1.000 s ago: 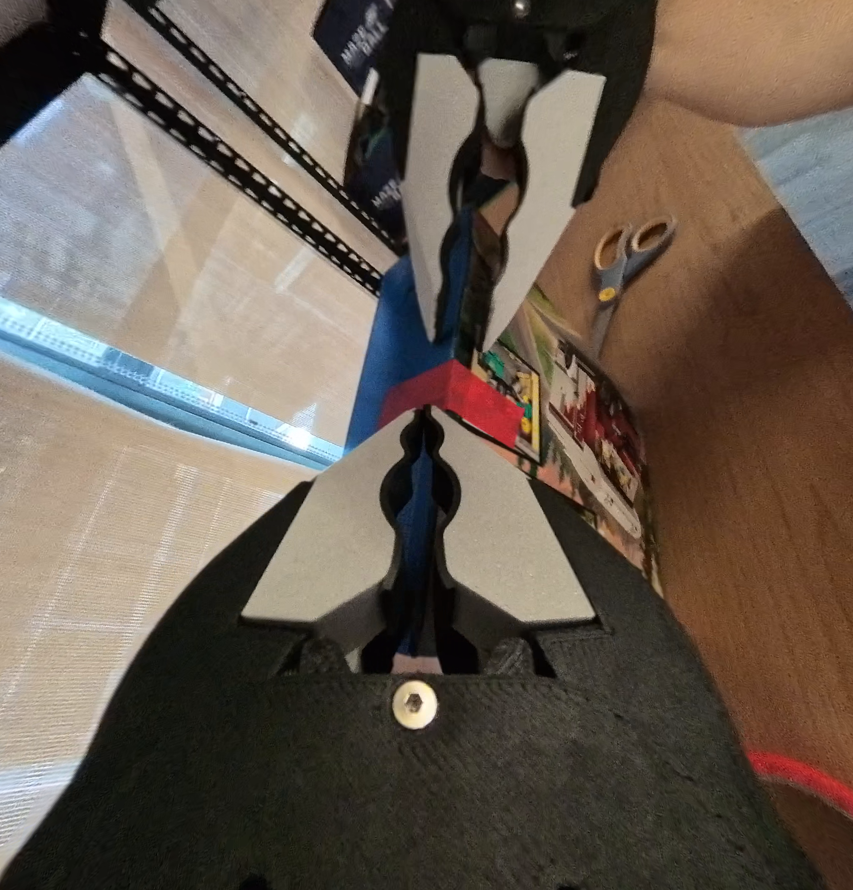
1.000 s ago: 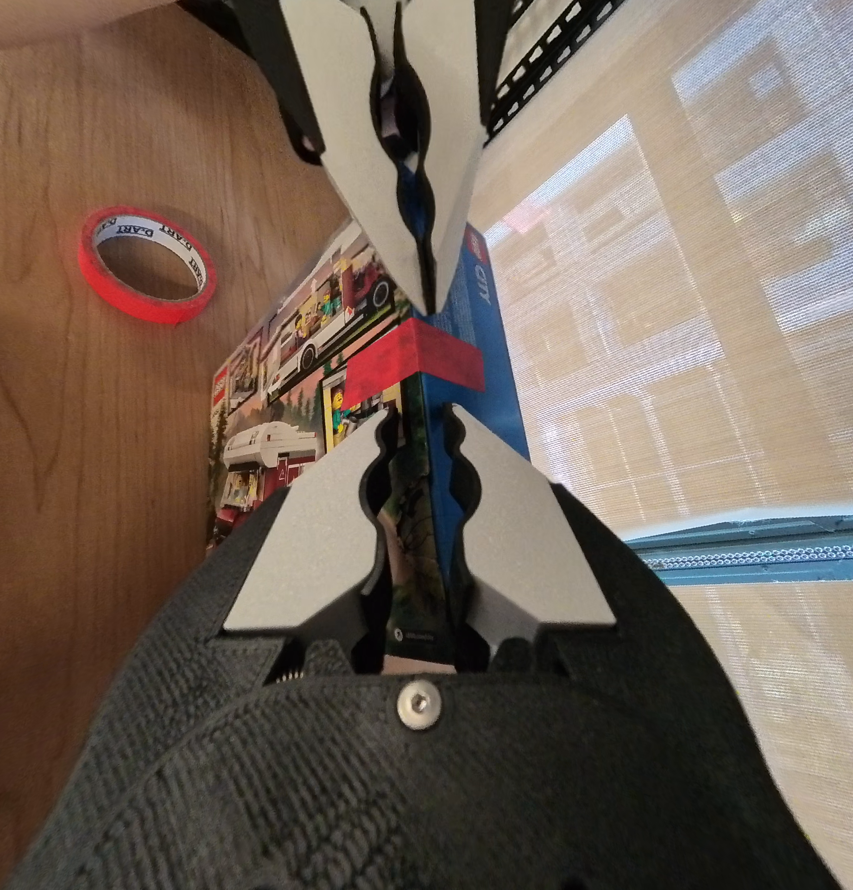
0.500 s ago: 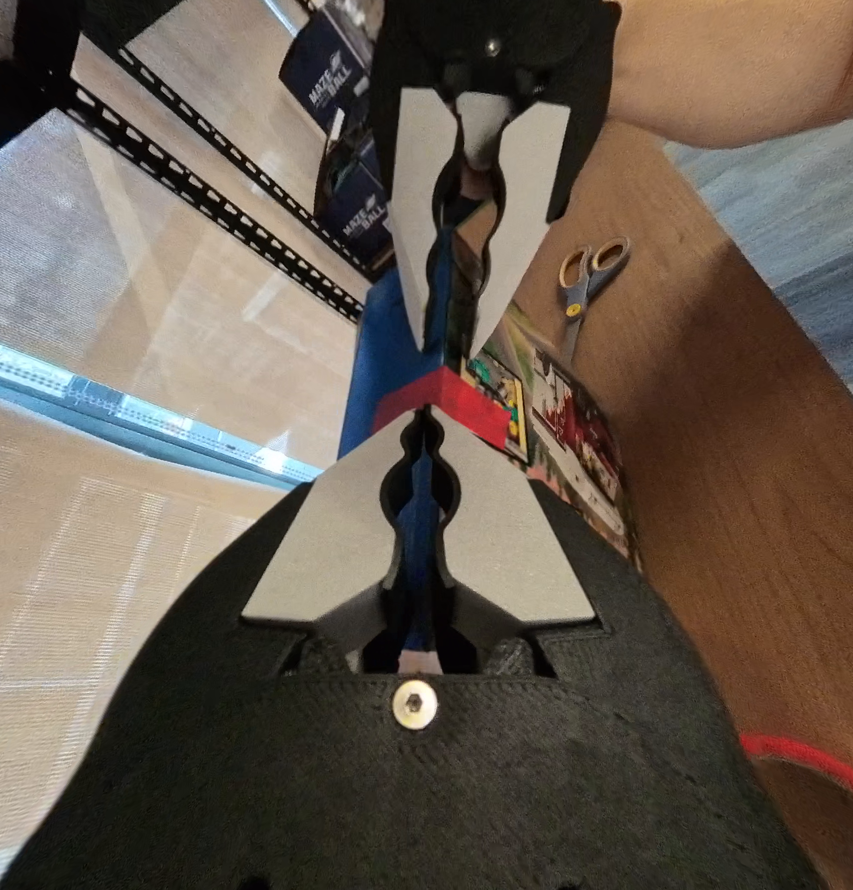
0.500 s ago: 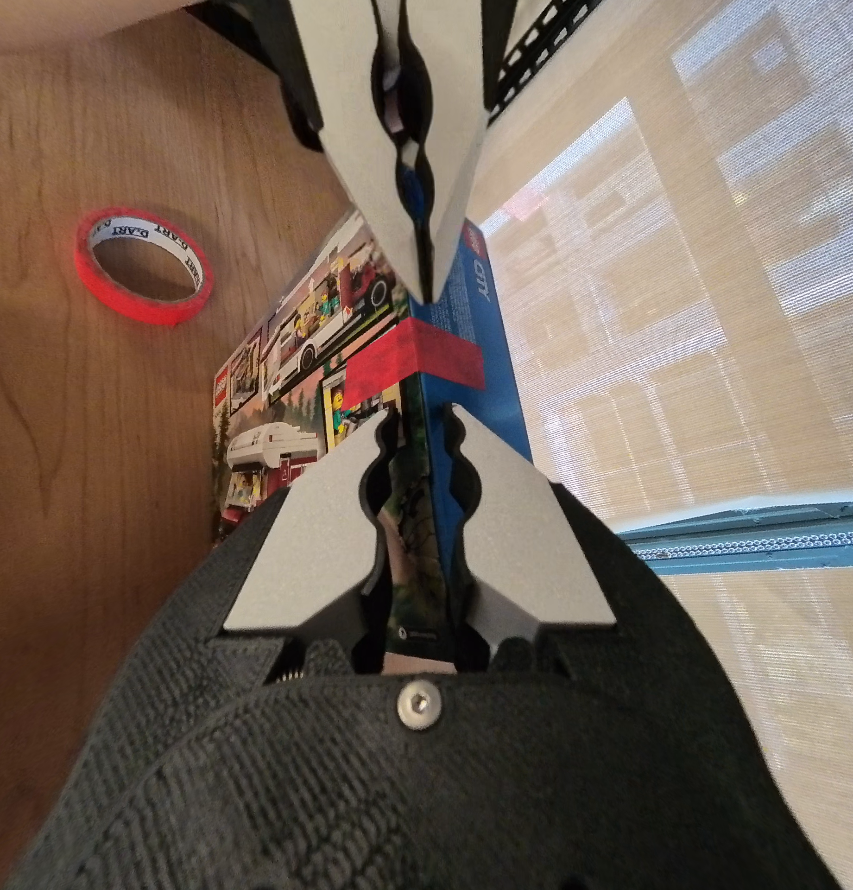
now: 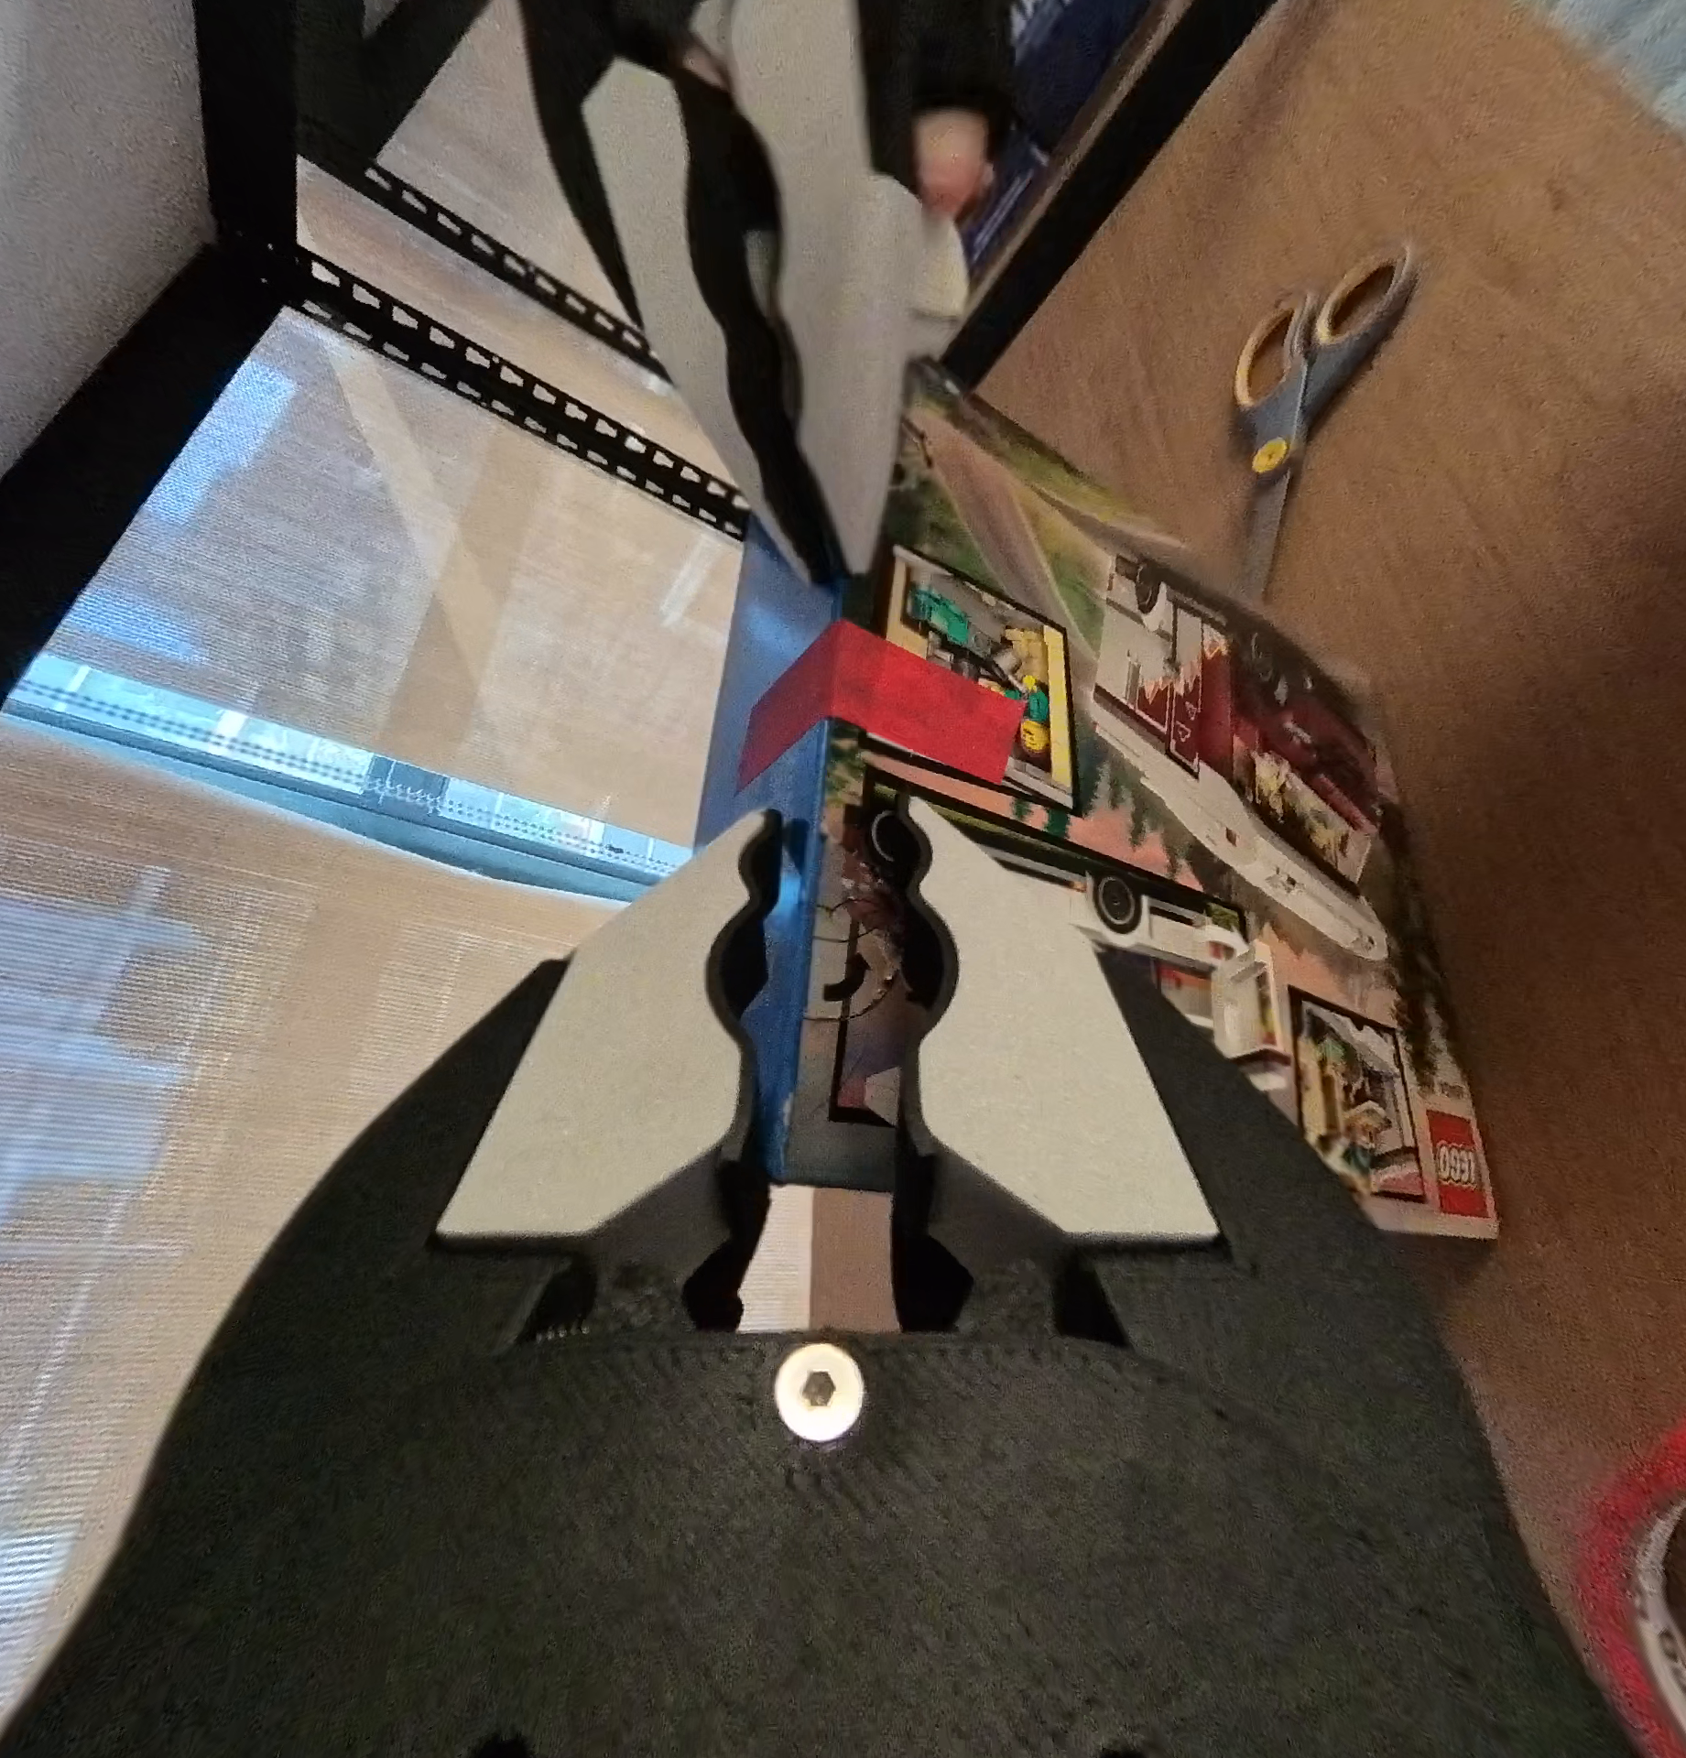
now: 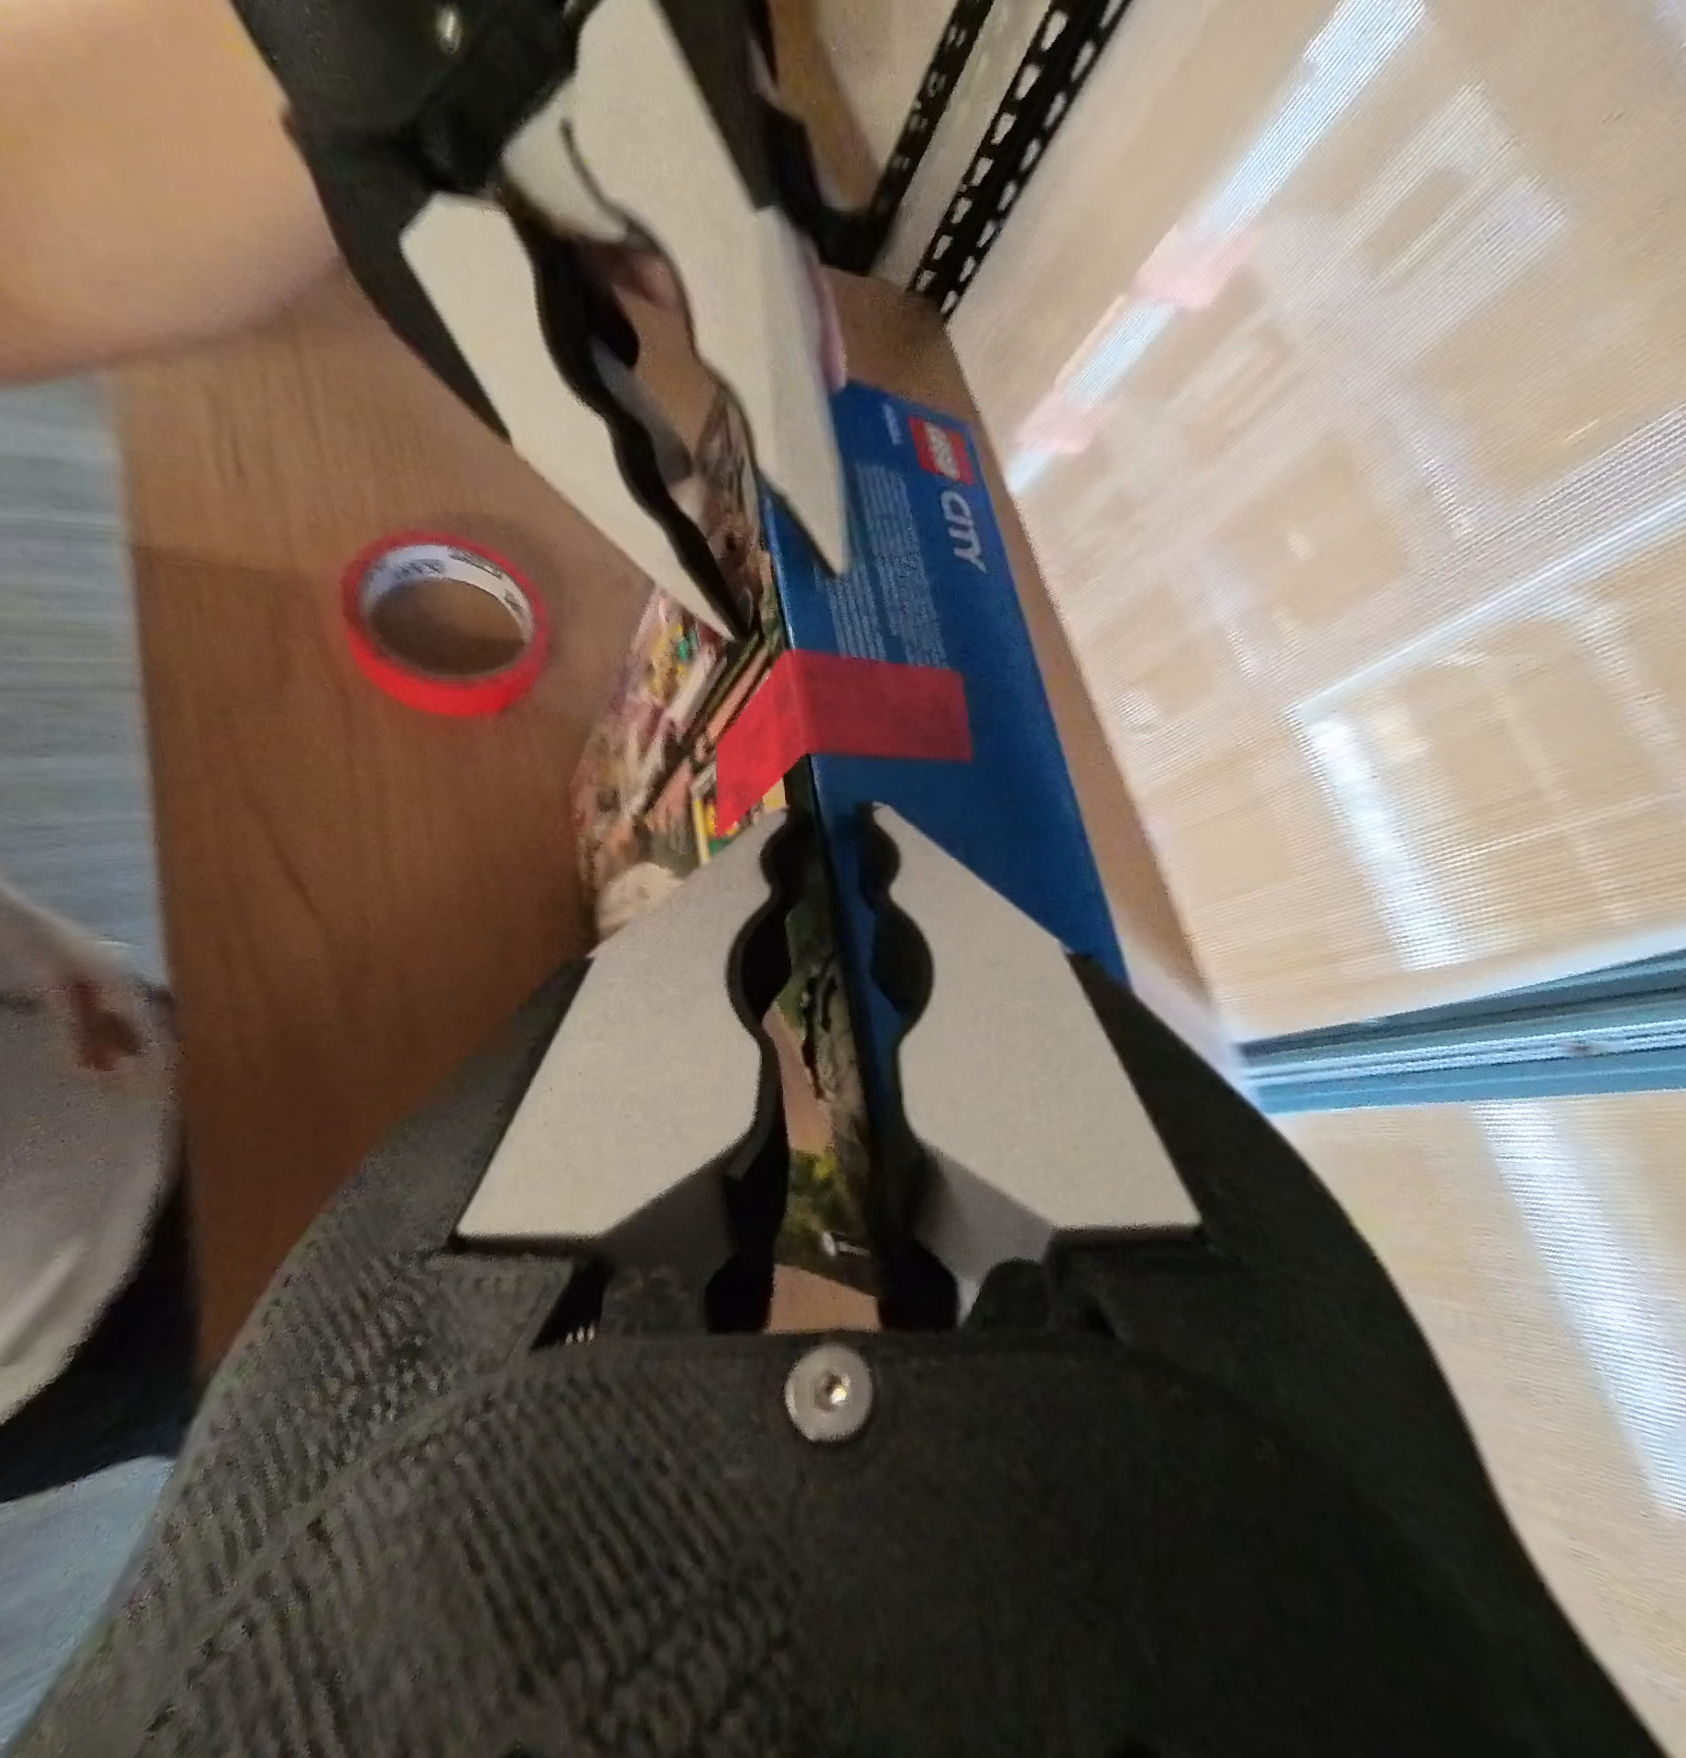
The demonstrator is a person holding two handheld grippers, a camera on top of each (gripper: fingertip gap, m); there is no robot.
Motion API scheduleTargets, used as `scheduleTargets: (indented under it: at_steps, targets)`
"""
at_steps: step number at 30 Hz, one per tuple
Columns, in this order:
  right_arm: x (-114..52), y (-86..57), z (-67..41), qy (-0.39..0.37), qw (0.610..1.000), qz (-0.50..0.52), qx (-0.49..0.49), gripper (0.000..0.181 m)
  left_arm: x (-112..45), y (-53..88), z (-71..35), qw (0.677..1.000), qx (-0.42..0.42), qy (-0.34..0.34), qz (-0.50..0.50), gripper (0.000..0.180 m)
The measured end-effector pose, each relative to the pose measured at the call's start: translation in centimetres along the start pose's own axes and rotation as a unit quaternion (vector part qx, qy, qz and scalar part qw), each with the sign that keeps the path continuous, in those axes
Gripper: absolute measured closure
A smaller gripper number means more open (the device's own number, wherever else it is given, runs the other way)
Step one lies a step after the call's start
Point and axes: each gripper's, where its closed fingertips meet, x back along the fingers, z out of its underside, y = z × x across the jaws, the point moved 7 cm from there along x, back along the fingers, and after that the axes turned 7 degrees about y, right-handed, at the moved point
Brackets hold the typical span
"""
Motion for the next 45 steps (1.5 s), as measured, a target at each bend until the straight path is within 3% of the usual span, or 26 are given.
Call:
scheduleTargets:
  at_steps: [1,4,8,12,20,25,30,33,39,45]
  targets:
    - [0.1,-0.2,-0.4,-0.008,0.999,-0.034,-0.033,0.181,0.0,0.0,-0.1,1.000,-0.002,0.005,-0.001,0.159]
    - [0.1,-2.1,-2.3,-0.049,0.965,-0.143,-0.215,0.181,0.0,0.2,-0.1,1.000,0.006,0.005,0.010,0.159]
    - [-1.7,-4.3,-3.6,0.007,0.831,-0.348,-0.433,0.181,0.1,0.2,-0.1,1.000,0.005,0.005,0.014,0.159]
    - [-4.8,-5.4,-2.1,0.108,0.794,-0.334,-0.497,0.181,0.1,0.1,0.0,1.000,0.000,0.003,0.012,0.159]
    - [-6.5,-6.5,-1.3,0.078,0.718,-0.376,-0.580,0.181,0.1,0.1,0.0,1.000,-0.008,-0.001,0.005,0.159]
    - [-5.9,-6.3,-0.8,0.087,0.710,-0.389,-0.581,0.181,0.1,0.0,0.1,1.000,-0.010,-0.003,0.004,0.160]
    - [-5.6,-6.4,-0.8,0.043,0.684,-0.422,-0.593,0.181,0.1,0.0,0.1,1.000,-0.012,-0.003,0.001,0.160]
    - [-5.1,-6.2,-0.7,0.043,0.688,-0.429,-0.584,0.181,0.1,0.0,0.1,1.000,-0.012,-0.002,0.003,0.159]
    - [-5.7,-5.8,-1.1,0.116,0.714,-0.397,-0.565,0.181,0.1,0.0,0.1,1.000,-0.013,-0.002,0.002,0.160]
    - [-5.7,-7.1,-0.6,0.082,0.713,-0.371,-0.590,0.181,0.1,0.0,0.0,1.000,-0.011,-0.001,0.003,0.159]
